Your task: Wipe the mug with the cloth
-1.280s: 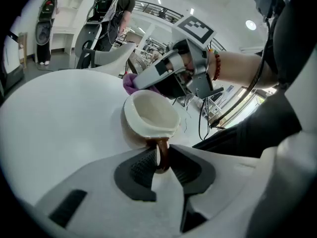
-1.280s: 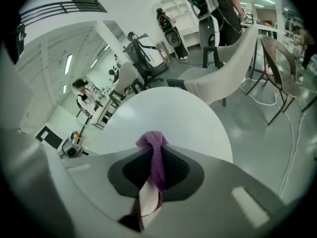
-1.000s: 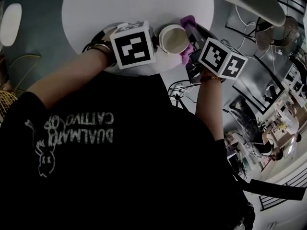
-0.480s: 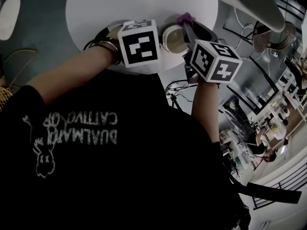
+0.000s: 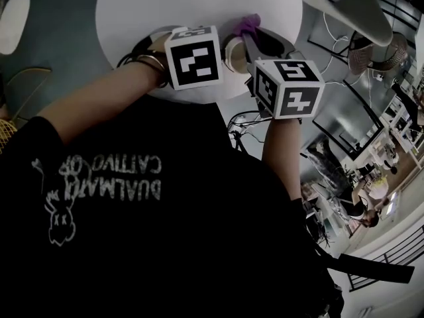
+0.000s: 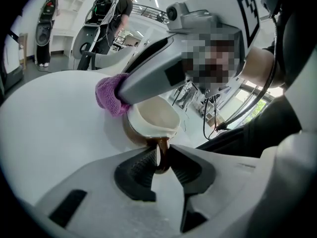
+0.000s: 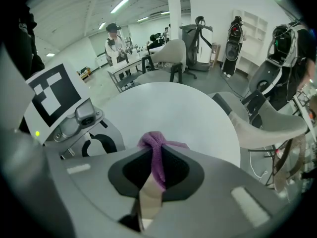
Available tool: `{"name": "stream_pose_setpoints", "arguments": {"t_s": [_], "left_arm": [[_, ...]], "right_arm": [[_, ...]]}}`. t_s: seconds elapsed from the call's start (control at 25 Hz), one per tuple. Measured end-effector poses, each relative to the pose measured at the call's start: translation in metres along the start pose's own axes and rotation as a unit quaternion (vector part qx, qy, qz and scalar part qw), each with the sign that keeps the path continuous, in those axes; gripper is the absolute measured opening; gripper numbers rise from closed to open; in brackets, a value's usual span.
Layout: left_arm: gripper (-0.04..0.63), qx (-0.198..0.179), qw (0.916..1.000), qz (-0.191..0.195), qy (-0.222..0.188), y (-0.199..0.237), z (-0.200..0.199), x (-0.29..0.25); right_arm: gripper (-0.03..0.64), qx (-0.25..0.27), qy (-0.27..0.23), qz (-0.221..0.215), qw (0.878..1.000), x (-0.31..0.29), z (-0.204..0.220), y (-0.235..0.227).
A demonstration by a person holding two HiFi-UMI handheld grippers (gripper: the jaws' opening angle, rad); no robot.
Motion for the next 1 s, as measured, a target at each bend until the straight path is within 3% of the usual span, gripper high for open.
{"name": "stream_pose_setpoints", "arguments": {"t_s": [0.24,0.4,0.52,0.76,1.0], "left_arm": [[0.087,-0.021,0.9997,0.0,-0.015,0.008,-0.005,0.012],[0.094,-0.038,0.9988,-0.014,-0.028,0.004,-0.006,0.024],[0.102,-0.031,0.9981,-0.01,-0.052,0.008,-0.006,0.031],[0.104,-0.043,0.9961,0.002,-0.077,0.001,-0.007,0.044],[0.106,-0.024,0.9962,0.007,-0.083,0.005,-0.007,0.045]], "right_arm": [[0.037,0.083,0.034,-0.027,0.996,0.001,-0.014,0.011],[0.037,0.164,0.069,-0.062,0.982,0.006,-0.018,0.028],[0.037,0.21,0.093,-0.08,0.97,0.003,-0.018,0.032],[0.037,0.248,0.152,-0.126,0.948,0.002,-0.024,0.043],[0.037,0.269,0.221,-0.177,0.921,-0.014,-0.028,0.045]]}}
Point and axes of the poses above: the fingertips, and each gripper's own axes: x backward along the fingers, y to its left, z out of its underside, the point moved 4 cm from there along x, backward along the fingers, and after that the axes turned 15 degrees about z, right-handed, at the moved point
